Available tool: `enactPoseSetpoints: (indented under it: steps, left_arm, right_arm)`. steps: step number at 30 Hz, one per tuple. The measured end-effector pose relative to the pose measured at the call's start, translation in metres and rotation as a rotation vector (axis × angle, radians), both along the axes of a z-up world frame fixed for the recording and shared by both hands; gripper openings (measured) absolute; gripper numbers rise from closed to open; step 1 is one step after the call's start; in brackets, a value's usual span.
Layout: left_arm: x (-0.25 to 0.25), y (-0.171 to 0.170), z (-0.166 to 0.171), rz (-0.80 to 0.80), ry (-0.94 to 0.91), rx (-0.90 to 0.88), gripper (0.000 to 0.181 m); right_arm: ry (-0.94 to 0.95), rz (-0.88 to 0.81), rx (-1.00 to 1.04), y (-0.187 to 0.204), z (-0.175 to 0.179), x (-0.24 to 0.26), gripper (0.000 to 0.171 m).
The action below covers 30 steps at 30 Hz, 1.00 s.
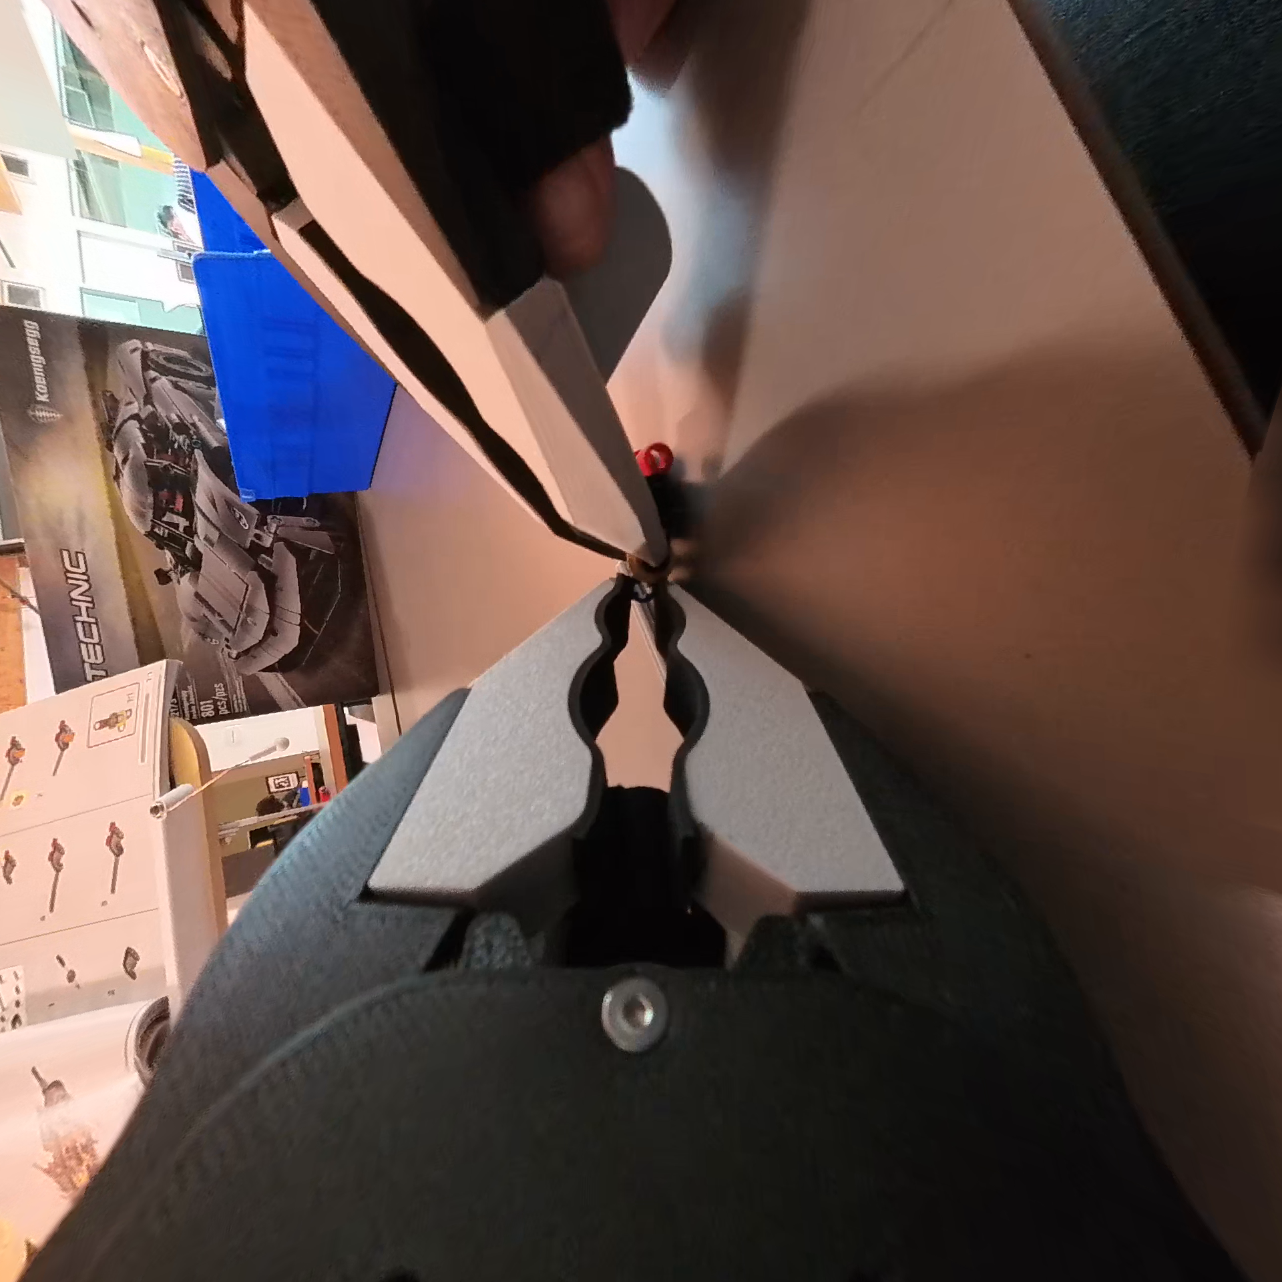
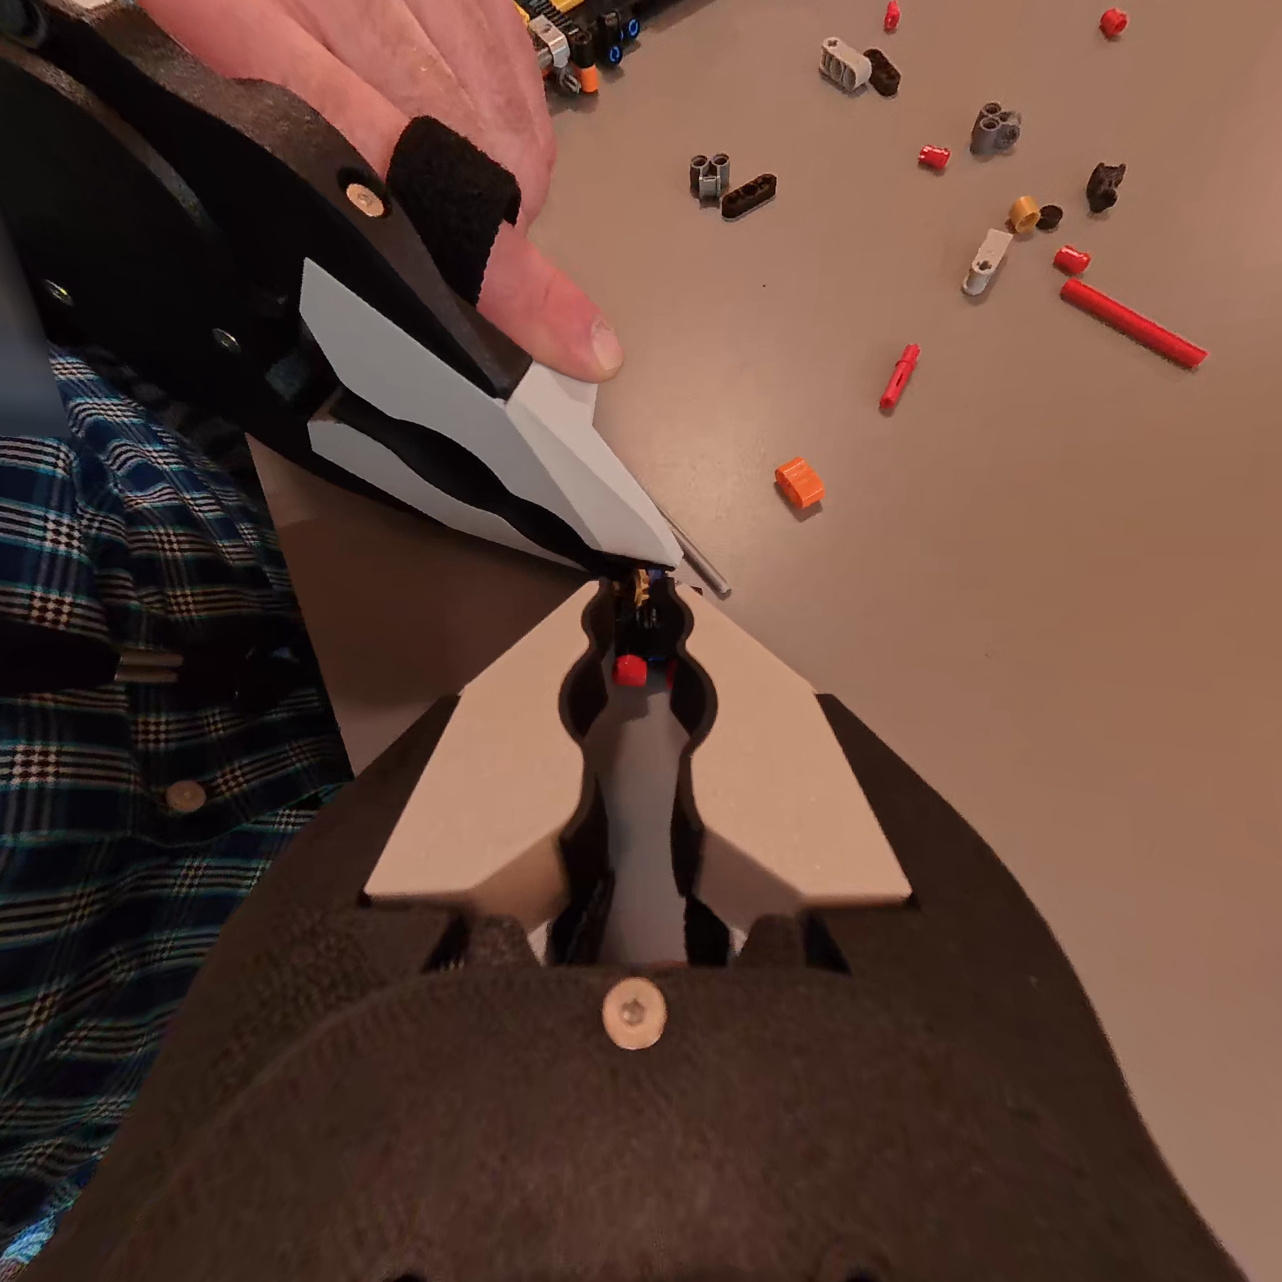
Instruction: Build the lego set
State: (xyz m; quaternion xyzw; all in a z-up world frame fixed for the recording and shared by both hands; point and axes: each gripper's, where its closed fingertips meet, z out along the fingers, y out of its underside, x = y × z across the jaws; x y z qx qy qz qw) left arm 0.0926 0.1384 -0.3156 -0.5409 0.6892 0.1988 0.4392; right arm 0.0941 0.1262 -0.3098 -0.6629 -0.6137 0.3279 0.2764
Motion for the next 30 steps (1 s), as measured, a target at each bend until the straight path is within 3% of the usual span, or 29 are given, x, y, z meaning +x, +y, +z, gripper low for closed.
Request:
enactPoseSetpoints:
  steps: [16,27,30]
  left_arm:
    - [-0.005,0.005,0.0,0.074,0.013,0.017,0.005]
    - [-0.01,0.009,0.0,0.144,0.034,0.038,0.005]
    - [-0.012,0.01,0.0,0.166,0.022,0.029,0.005]
  right_arm:
    - [0.003,-0.111,0.03,0.006,0.001,-0.003,0.009]
    - [0.001,-0.243,-0.091,0.011,0.001,-0.007,0.009]
    - [-0.025,-0.277,0.011,0.012,0.001,-0.008,0.009]
